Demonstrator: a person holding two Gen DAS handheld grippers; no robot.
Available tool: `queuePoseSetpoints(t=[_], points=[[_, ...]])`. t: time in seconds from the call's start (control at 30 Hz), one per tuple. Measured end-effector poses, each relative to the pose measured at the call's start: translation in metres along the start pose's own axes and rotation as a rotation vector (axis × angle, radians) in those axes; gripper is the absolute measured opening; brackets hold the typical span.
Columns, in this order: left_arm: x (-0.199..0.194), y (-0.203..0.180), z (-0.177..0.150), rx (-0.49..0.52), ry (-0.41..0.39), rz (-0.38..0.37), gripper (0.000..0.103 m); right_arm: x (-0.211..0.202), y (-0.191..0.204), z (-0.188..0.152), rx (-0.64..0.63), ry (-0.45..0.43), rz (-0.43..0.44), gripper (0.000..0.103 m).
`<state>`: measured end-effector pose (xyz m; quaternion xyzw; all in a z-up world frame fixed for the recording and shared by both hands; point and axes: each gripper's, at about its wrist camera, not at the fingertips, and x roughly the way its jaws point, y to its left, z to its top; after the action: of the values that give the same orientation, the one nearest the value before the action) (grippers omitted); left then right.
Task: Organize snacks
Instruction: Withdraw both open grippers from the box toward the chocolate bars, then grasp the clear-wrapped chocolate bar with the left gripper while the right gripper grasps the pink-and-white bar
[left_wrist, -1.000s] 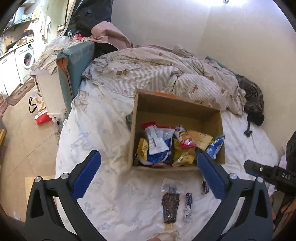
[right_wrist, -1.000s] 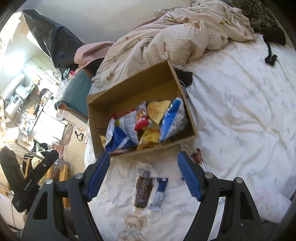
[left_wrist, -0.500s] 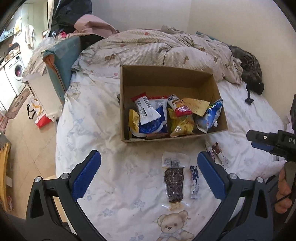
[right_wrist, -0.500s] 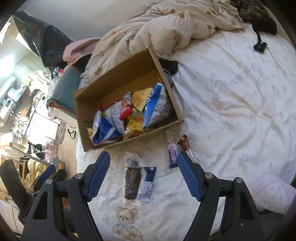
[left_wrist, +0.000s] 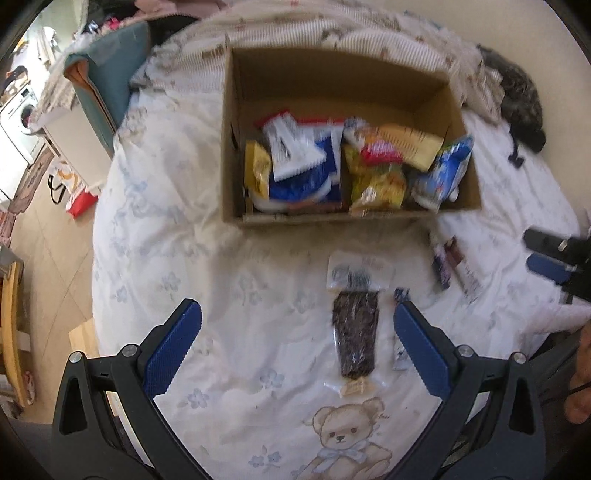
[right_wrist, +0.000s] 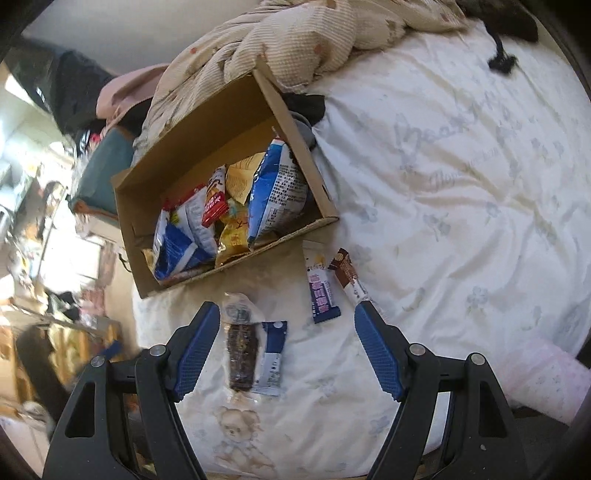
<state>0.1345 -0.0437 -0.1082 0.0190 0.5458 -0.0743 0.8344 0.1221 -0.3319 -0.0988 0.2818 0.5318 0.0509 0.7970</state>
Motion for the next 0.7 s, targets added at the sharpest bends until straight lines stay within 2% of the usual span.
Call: queuePoseSetpoints(t=[0.13, 0.27, 0.4, 0.53, 0.7], points=[[0.029, -0.007, -0.008, 0.034, 0.106, 0.005, 0.102, 0.007, -0.005, 0.003, 0.026, 0.028, -0.017, 0.079], [0.058, -0.025, -0.013, 0.075, 0.183, -0.012, 0.093, 0.009, -0.008, 0.006, 0.037, 0.036, -0.012, 0.079], [0.091, -0.042, -0.018, 0.119, 0.261, 0.001, 0.093, 0.009, -0.009, 0.007, 0.036, 0.040, -0.013, 0.079], [0.116, -0.048, -0.022, 0.082, 0.302, -0.019, 0.094, 0.008, -0.014, 0.006, 0.047, 0.044, -0.022, 0.079], [0.124, -0.054, -0.018, 0.075, 0.293, 0.004, 0.095, 0.010, -0.020, 0.006, 0.065, 0.054, -0.025, 0.079]])
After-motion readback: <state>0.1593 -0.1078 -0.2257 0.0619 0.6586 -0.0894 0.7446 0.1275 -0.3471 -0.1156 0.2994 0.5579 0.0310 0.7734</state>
